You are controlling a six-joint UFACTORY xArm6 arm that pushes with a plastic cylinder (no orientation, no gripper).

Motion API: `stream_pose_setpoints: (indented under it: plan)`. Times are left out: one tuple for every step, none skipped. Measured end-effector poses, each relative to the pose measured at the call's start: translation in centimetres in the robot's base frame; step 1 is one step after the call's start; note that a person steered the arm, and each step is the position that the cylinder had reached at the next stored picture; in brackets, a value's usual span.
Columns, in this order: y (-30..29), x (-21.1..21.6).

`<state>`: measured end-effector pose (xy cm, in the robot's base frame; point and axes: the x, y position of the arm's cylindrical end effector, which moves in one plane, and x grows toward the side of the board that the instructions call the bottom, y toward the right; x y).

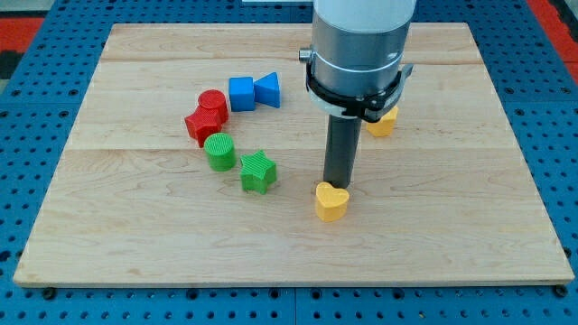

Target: Keep the yellow heart to the right of the green star

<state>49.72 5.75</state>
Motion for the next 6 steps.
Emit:
stream_pose_setpoints:
  plan:
    - [4.3,2.1]
    - [5.5,5.4]
    - [1.5,6.5]
    - [-0.4,5.1]
    - [-0.4,2.2]
    - [-0.5,1.0]
